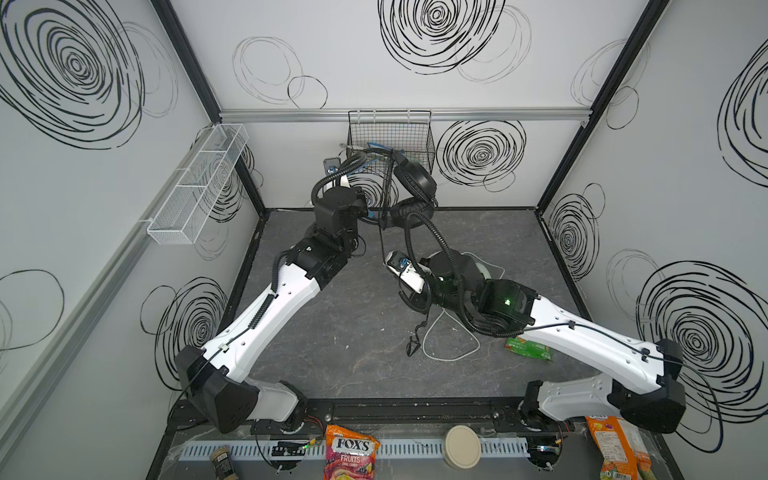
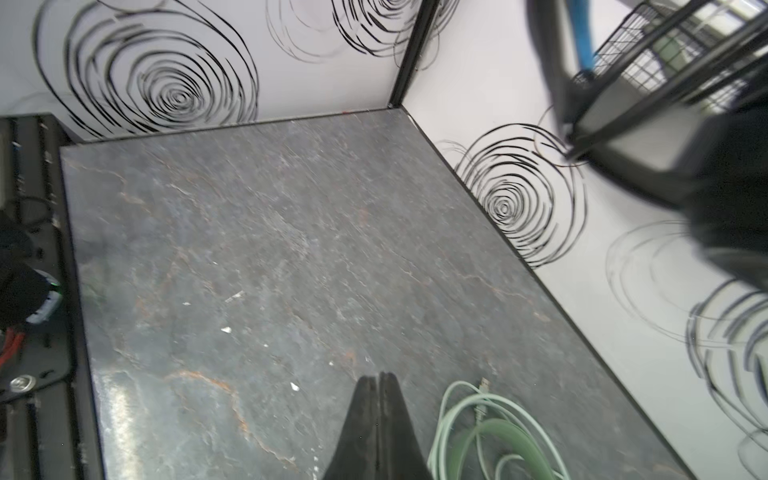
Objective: Wrap the headphones
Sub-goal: 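Swing the headphones back and lower them to table center with the left gripper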
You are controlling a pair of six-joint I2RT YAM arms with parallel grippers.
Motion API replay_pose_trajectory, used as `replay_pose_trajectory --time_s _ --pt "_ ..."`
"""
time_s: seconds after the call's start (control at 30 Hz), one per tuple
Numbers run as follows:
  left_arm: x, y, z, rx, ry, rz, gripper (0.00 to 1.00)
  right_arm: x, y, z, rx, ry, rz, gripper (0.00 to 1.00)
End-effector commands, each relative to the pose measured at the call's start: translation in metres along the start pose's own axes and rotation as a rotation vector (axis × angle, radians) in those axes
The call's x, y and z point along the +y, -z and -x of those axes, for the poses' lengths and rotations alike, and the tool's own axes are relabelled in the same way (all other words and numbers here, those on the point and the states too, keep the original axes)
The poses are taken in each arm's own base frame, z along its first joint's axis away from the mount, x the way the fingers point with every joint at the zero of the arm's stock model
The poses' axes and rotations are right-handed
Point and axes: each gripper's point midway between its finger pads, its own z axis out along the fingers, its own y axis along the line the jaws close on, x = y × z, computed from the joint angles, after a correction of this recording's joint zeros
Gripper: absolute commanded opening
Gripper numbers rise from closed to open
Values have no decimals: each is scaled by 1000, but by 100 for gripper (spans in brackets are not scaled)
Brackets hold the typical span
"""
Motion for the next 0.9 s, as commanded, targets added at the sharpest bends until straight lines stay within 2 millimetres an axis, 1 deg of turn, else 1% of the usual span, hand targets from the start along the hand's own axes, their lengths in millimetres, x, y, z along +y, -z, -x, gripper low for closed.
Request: replay_pose_trajectory --time_s 0.0,0.1,0.2,0.43,0.53,0.6,0.7,0.8,0.87 --pt "18 0 20 -105 -36 100 0 -24 28 32 -37 183 -123 0" --pt "18 4 4 -65 -126 82 0 -54 35 42 -25 250 -255 0" --pt "15 13 -11 -41 -194 37 0 -80 42 55 -32 287 -336 0" --pt "2 36 -27 9 -217 -140 0 -139 49 68 -45 294 -479 0" --pt "-2 47 -35 31 -230 -214 0 -163 56 79 -65 293 -548 2" --pt "-6 55 -39 40 -241 -271 0 -174 60 85 -86 294 -583 6" --pt "-12 67 -40 51 -238 -372 0 -185 62 89 -100 287 -620 9" --pt "-21 80 -40 75 -205 -513 0 -192 62 89 -115 258 -643 13" --pt "-27 87 -41 102 -196 -587 0 -193 63 90 -131 236 -639 16"
